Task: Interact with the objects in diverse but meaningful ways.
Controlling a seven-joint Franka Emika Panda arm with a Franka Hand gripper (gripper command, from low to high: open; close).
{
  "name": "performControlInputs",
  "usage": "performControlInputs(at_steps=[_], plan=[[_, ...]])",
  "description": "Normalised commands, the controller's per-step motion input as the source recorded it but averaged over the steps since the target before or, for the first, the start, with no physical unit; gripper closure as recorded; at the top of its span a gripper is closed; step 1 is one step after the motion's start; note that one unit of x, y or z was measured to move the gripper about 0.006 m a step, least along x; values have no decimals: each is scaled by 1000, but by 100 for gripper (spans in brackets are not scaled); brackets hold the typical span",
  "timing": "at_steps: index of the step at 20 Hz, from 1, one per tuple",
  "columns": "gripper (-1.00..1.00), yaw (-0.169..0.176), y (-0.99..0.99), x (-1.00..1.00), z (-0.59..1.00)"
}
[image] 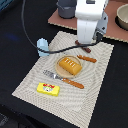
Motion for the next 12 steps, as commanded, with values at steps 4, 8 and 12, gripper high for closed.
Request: performControlInputs(at_steps=[4, 8, 12], plan=[[-100, -37, 386, 9, -217], [-100, -29, 319, 70, -277], [-100, -18, 32, 71, -211]])
